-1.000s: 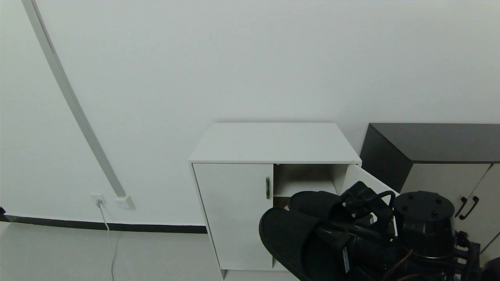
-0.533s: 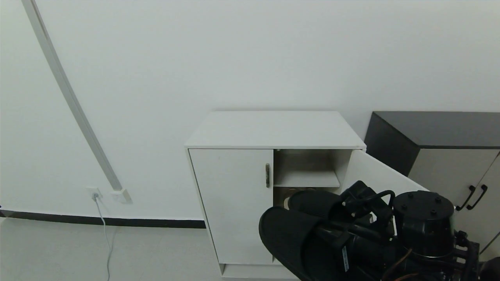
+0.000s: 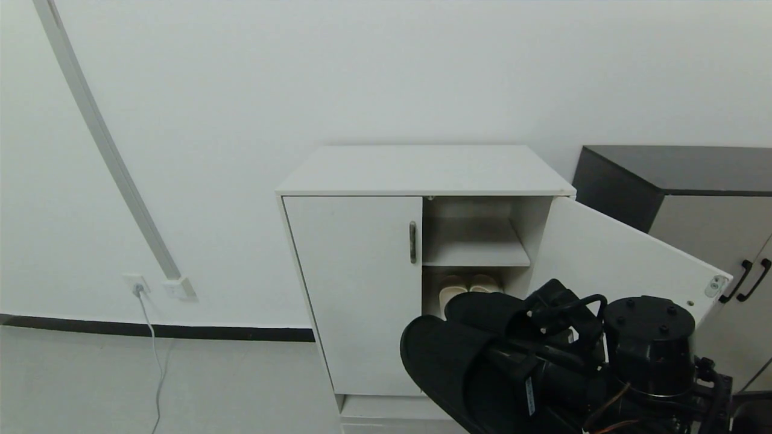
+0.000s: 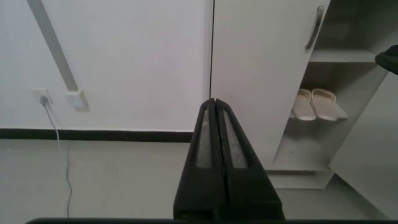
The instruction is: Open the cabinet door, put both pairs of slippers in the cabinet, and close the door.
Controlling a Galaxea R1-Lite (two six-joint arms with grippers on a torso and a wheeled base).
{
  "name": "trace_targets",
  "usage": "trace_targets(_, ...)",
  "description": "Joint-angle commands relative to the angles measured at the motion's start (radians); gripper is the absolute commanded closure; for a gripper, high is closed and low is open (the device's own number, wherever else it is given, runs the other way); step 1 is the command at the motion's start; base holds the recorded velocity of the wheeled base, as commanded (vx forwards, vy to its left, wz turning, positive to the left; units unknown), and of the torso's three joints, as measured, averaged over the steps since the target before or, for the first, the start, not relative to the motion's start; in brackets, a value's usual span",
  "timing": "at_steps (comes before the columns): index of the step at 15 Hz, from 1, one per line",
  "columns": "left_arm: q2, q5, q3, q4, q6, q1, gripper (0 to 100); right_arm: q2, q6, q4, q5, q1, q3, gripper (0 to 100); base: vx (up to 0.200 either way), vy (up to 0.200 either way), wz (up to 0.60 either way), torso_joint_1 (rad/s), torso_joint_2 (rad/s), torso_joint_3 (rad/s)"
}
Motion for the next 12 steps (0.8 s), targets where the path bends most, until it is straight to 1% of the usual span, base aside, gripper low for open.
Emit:
trace_targets(1,0.000,0.001,0.000,0.000,0.000,0.000,100,0.013,0.000,-0.008,-0.002,0.000,0.003,100,0.000,0.000,0.00,-0.183,0.51,0.315)
trace_targets(7,0.000,0.001,0.000,0.000,0.000,0.000,100,0.007,0.000,-0.015,-0.002,0.002,0.011,100,0.000,0.000,0.00,-0.158,0.48,0.326)
trace_targets(12,0.000,-0.001,0.000,0.000,0.005,0.000,100,0.016,-0.008,-0.034,-0.002,0.003,0.019,100,0.000,0.000,0.00,-0.109,0.46,0.348)
